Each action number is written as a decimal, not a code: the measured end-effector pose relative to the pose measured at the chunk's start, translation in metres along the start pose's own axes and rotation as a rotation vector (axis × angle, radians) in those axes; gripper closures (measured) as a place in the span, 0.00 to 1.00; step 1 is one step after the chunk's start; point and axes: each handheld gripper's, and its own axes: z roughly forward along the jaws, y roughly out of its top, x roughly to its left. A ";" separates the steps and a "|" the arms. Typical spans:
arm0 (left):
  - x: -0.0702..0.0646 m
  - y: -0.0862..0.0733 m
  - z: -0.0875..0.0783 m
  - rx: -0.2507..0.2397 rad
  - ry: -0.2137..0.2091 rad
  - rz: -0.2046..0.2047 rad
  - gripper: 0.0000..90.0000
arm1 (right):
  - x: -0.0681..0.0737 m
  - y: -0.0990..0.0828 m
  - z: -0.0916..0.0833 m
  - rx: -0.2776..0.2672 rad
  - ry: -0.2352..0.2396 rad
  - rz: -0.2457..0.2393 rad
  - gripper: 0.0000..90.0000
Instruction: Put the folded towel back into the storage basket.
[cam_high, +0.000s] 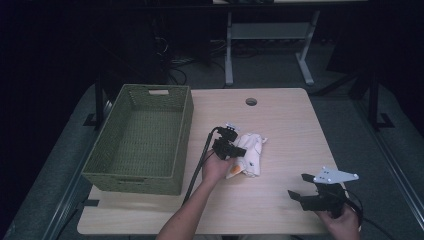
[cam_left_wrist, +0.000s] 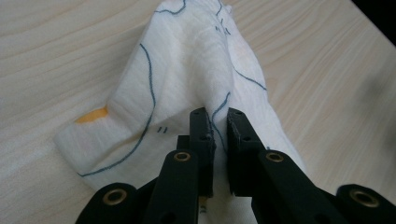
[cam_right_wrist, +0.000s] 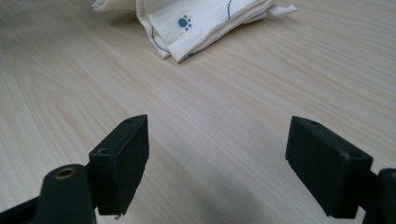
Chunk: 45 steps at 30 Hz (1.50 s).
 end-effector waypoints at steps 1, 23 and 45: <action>0.000 0.000 -0.001 0.001 -0.004 0.004 0.92 | 0.000 0.000 0.000 0.000 0.000 0.000 0.24; -0.005 0.014 -0.043 -0.044 -0.185 -0.070 0.92 | -0.001 0.000 -0.001 -0.006 -0.009 -0.001 0.24; 0.007 0.031 -0.109 -0.080 -0.261 -0.105 0.92 | -0.003 -0.001 -0.002 -0.010 -0.021 0.002 0.24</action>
